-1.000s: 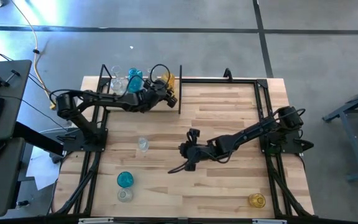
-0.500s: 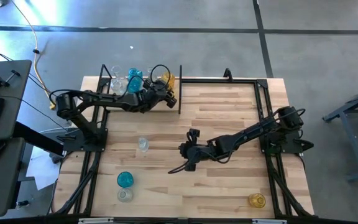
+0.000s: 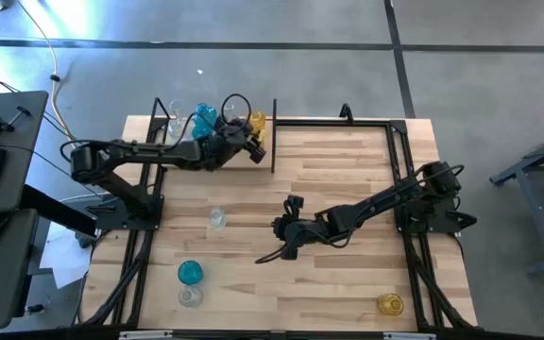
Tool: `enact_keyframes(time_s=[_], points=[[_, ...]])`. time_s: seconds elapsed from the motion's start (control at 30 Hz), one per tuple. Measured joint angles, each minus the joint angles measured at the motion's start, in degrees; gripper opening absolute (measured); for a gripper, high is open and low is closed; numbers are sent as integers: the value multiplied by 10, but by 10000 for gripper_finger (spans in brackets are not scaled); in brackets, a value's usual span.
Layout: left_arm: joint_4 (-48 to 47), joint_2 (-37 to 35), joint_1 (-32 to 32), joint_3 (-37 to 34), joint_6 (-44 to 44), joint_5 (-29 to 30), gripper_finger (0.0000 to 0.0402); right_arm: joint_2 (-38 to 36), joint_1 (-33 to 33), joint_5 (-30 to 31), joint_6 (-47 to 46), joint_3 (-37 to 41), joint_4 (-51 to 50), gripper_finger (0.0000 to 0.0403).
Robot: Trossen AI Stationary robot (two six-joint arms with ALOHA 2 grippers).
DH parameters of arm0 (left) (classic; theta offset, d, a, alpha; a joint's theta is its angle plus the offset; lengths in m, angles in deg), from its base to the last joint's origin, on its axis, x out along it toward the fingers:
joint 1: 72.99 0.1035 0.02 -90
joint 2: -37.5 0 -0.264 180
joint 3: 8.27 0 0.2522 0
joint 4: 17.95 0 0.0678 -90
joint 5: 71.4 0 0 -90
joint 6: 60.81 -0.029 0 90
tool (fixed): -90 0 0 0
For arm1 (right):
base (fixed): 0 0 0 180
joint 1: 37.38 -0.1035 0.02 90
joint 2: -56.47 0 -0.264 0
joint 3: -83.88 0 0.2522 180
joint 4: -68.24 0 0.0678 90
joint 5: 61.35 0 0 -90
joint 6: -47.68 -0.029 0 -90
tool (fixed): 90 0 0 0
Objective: Sort vases onto shelf
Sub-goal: Put the yellow vase on the shelf aligned with the other yellow vase
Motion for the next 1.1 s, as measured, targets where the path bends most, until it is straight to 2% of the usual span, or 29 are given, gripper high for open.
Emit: enact_keyframes(time_s=[0.17, 0.3, 0.43, 0.73, 1.1], points=[[-67, -32, -42, 0, -10, -6, 185, 0, 0, 0, 0, 0, -4, 2], [-134, -38, -73, 0, -2, -10, 155, 0, 0, 0, 0, 0, -4, 2], [-163, -8, -63, 0, 16, -26, 109, 0, -1, 0, 0, 0, -4, 2], [-148, 45, -21, 0, 29, -28, 12, 0, -9, 0, -4, 0, -4, 2], [-121, 70, 2, 0, 34, -29, 1, 0, -11, 0, -4, 0, -4, 2]])
